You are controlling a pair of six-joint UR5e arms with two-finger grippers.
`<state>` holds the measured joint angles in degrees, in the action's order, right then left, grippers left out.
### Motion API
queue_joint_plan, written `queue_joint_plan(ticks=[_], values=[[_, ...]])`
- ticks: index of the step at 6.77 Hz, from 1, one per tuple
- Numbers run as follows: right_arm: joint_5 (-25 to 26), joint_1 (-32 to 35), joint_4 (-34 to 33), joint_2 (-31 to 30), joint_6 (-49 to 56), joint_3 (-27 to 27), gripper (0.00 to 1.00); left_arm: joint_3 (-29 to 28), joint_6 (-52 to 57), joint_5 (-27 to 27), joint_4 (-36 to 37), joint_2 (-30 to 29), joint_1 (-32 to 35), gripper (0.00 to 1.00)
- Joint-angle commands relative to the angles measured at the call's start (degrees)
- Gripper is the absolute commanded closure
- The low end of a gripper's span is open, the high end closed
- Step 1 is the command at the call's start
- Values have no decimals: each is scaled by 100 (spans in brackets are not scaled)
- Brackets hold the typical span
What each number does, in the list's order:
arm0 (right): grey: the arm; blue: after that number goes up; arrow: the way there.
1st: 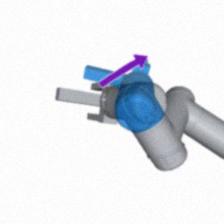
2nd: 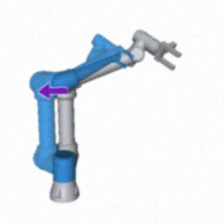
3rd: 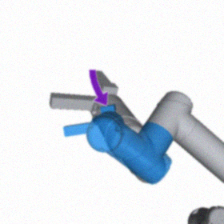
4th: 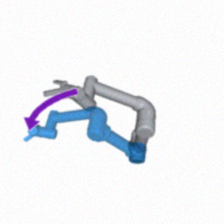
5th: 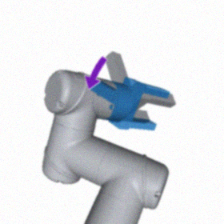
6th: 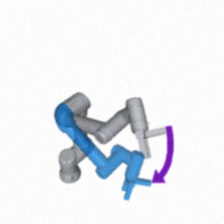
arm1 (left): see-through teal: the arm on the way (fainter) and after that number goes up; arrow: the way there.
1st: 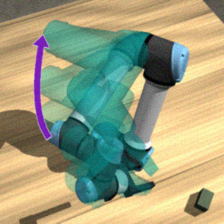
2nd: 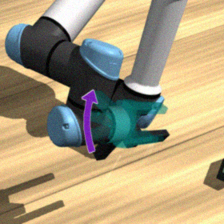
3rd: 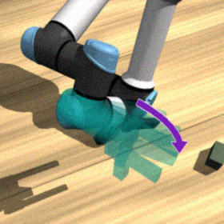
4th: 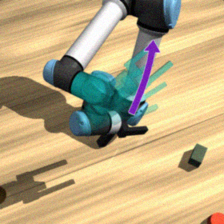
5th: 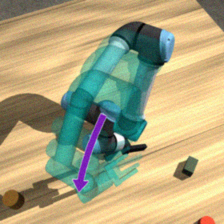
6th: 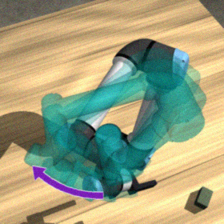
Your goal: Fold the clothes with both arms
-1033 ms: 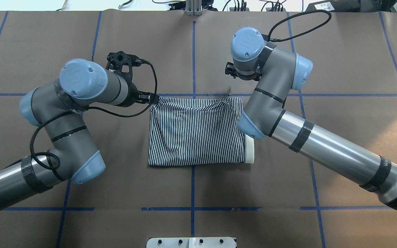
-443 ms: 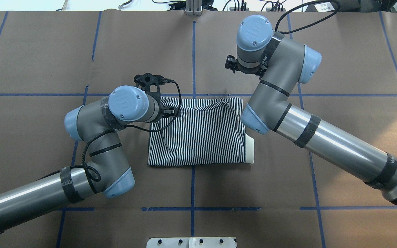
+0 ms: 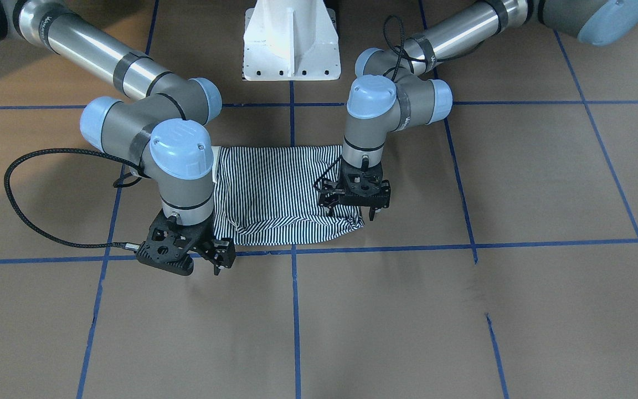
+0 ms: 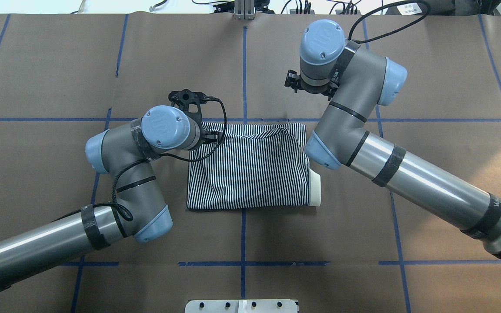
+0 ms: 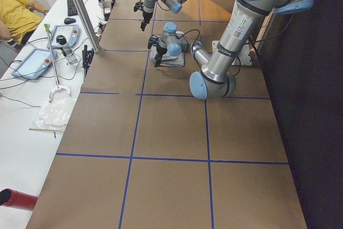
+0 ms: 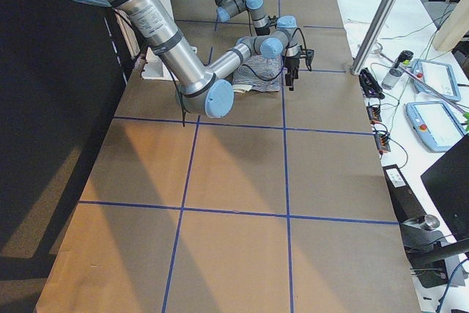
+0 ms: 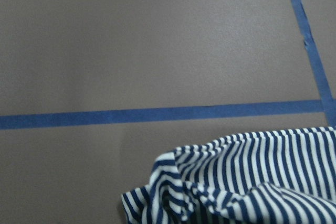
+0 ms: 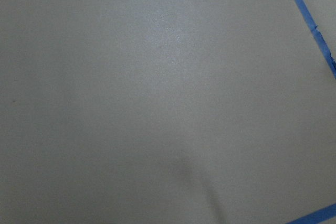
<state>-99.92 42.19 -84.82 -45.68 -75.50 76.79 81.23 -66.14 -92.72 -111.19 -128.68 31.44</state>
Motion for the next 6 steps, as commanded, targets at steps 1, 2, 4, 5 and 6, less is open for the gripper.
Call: queue_joint_plan(ticks=[1,2,4,5,6], values=[[-1,0,0,-11,0,3,0,-421,293,26,-269,-7,326,0],[8,0,0,-11,0,3,0,-607,573,26,-394,1,545,0],[8,0,9,-98,0,46,0,-661,1126,17,-595,63,845,0],[-10,9,9,-281,96,281,0,-592,1539,-61,-901,115,1003,0],[-18,61,9,-501,436,545,0,-208,1569,-506,-861,281,1039,0]])
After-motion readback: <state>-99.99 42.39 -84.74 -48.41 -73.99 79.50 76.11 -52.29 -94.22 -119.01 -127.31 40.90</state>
